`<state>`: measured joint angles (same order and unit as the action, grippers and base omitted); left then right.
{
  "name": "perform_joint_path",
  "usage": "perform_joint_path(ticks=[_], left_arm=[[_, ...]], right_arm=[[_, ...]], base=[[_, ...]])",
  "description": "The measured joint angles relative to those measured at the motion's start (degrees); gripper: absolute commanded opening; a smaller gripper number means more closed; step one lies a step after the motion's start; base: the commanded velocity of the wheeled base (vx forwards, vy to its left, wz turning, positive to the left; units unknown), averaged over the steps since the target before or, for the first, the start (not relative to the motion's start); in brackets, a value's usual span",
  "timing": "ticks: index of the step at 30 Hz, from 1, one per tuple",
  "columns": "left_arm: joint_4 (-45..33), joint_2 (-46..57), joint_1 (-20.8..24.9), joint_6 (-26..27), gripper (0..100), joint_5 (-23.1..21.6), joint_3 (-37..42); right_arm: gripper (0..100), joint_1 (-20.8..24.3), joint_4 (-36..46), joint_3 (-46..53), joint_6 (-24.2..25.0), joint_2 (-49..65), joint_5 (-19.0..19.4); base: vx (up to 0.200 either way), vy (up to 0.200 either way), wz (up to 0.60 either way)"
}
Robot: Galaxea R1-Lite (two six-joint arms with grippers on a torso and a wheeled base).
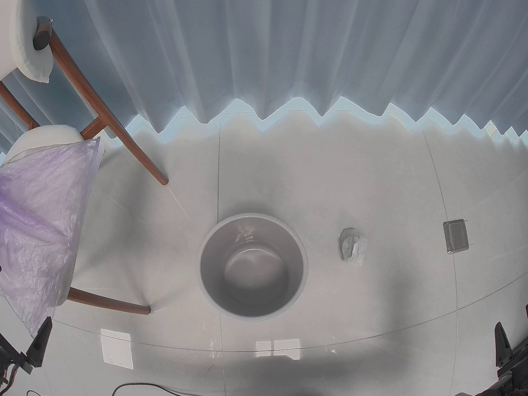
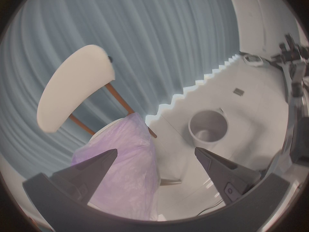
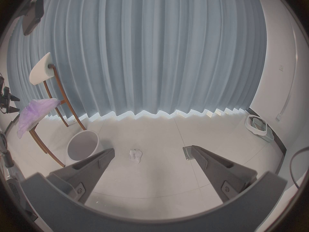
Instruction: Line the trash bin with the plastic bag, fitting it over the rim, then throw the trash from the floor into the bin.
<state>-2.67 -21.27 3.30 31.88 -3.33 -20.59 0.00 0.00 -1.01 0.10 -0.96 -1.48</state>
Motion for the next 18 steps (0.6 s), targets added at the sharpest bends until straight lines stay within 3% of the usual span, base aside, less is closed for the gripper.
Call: perform_joint_path(ticks=[9,18], left_arm=[[-2.1,-9.1,0.7,14.9,100,0.5,-5.2],[-1.8,-17.5,-5.4,18.1,100,6.3,-7.8]], right_arm=[[100,0.0,0.0,0.0,0.0,0.0,0.0],[100,0.0,0.0,0.0,0.0,0.0,0.0]], base=[[0.000,0.000,0.00],[0.000,0.000,0.00]])
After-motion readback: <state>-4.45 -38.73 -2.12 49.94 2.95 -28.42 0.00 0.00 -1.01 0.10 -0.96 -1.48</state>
